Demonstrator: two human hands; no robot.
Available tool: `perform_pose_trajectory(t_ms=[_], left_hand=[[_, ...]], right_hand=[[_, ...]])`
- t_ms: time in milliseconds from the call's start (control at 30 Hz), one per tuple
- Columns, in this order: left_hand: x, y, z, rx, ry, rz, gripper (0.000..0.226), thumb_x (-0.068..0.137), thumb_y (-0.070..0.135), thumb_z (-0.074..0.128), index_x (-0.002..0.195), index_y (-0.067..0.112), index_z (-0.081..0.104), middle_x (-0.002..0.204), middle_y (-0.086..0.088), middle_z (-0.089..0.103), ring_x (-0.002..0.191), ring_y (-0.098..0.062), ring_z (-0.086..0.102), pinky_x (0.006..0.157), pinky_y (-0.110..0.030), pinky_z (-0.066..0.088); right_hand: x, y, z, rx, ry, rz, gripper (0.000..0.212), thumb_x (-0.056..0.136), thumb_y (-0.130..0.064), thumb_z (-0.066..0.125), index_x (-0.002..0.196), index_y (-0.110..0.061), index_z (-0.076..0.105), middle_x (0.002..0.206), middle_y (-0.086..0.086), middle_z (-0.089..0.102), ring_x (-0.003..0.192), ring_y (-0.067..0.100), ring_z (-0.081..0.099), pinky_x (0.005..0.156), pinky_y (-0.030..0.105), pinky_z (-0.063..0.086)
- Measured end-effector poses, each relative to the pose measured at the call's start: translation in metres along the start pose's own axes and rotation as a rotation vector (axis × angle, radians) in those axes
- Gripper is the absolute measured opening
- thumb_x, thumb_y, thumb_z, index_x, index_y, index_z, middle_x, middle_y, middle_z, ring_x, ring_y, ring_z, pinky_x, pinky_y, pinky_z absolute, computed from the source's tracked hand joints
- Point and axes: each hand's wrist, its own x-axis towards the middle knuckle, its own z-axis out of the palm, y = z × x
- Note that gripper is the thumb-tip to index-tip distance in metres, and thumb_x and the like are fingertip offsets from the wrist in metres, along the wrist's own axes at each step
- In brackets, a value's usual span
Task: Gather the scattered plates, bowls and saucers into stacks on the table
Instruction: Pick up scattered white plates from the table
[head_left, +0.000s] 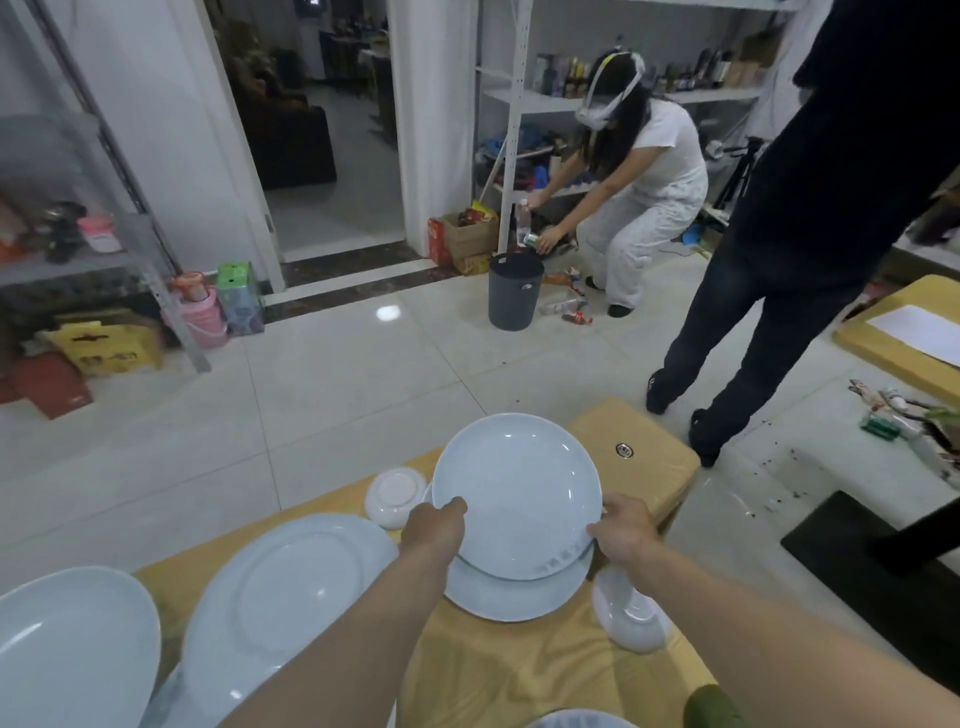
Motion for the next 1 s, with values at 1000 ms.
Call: perform_pose_trajectory(t_ms=[1000], left_hand=[[-0.173,-0.024,-0.222,-0.284,0.130,0.129,0.011,0.085,0.006,0.059,0.076,0.003,0.053,0.077,-0.010,0.054,0.070,-0.026,0.050,0.072,-0.037,0.052]], right_hand=[[-0.257,-0.065,0.046,0.260,0.001,-0.173,0.028,0.076,0.021,0.061,0.082,-0.005,0.069,0.089,0.004,0.066,0.091,0.027,0.066,0.084,0.038,0.059]])
